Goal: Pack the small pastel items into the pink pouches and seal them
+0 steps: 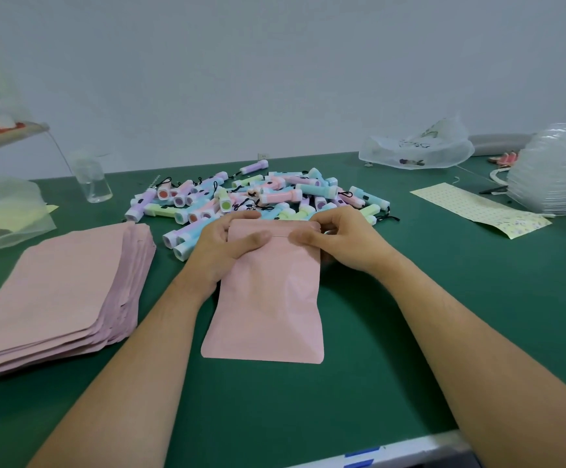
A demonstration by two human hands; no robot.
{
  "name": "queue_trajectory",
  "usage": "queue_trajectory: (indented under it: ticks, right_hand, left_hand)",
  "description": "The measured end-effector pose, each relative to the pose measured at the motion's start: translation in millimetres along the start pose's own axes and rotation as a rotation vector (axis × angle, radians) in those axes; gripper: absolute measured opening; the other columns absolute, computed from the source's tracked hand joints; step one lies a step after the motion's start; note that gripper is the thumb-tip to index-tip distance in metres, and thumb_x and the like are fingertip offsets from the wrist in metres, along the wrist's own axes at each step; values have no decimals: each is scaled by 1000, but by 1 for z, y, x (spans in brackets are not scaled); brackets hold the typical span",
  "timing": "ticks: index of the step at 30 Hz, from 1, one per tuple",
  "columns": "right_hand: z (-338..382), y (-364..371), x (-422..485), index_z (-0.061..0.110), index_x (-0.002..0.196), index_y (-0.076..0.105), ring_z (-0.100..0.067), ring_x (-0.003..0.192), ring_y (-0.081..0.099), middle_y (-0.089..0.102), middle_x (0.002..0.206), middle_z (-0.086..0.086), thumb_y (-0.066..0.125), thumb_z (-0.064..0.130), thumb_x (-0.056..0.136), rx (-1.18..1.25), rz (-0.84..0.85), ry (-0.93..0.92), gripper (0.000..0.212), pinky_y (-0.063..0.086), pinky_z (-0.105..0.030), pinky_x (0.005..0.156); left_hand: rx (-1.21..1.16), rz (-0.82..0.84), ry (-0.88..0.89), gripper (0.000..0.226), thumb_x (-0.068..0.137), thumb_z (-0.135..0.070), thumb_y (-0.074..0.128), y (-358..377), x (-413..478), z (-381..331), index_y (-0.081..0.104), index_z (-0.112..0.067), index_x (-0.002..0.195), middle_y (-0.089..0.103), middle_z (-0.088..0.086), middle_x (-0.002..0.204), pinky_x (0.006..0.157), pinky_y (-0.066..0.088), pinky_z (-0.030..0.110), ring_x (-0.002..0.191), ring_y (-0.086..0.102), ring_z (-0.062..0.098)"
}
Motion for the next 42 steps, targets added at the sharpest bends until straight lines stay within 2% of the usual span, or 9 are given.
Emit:
queue_trajectory:
  ticks: [5,7,10,13,18,23,27,33,42]
  right_hand:
    - [-5,-65,-11,23,83,65,-26,73,62,68,73,4,47,50,99,-383,-512,94,37,45,-35,62]
    - [-16,-102,-21,23,110,66,-34,95,59,72,96,-4,37,36,100,-568,-728,123,34,43,-39,72]
    - [-61,-129,-28,14,152,36,-39,147,28,47,150,-21,29,25,97,-735,-636,404,57,14,-65,118]
    - [-102,-138,-38,18,161,19,-43,156,-11,15,168,-24,16,39,96,-932,-472,806,68,-19,-77,109]
    - [-126,-141,-39,20,165,10,-47,156,-8,20,166,-27,-5,71,92,-992,-327,1019,91,-25,-76,105]
    - [-106,-109,-9,23,165,2,-40,158,-1,25,168,-15,1,68,97,-947,-322,777,81,-22,-78,105]
    - [-79,-103,-3,22,164,13,-30,158,9,34,163,-8,27,35,105,-670,-428,429,61,-19,-73,112]
    - [-78,-183,-60,13,143,50,-34,125,55,62,136,-10,39,-2,92,-369,-1005,468,55,41,-44,104]
    - [-78,-150,-48,32,102,78,-14,91,63,74,102,10,64,23,92,-543,-444,338,19,50,-32,84]
  left_hand:
    - [67,-134,40,48,84,-35,88,-10,0,-1,61,-58,116,51,-12,143,111,50,46,131,57,21]
    - [76,-158,56,47,84,-34,87,-11,1,0,62,-56,117,48,-14,143,115,45,47,137,51,19]
    - [63,-197,52,49,83,-34,89,-11,4,3,61,-48,121,50,-11,144,114,47,47,139,50,21]
    - [34,-196,18,52,81,-38,90,-10,6,6,60,-42,123,53,-11,141,113,48,47,138,52,23]
    - [34,-213,26,48,80,-39,91,-12,5,7,63,-37,120,54,-9,139,115,46,49,139,50,23]
    - [80,-226,1,43,81,-40,90,-13,7,6,62,-37,114,56,-2,139,112,49,51,133,55,27]
    - [79,-216,-17,40,80,-40,91,-12,6,7,62,-39,108,64,6,134,97,59,52,117,67,30]
    - [116,-216,-8,38,80,-40,90,-11,5,7,62,-39,106,67,4,127,92,61,52,108,70,29]
    - [176,-181,-1,39,82,-40,89,-6,8,6,63,-35,112,63,8,134,99,57,55,118,65,33]
Point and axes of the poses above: each hand's wrist, its own x-axis towards the middle knuckle, its own y-axis out of the palm, z = x × y, the point moved 5 cm from there along x, towards the middle knuckle
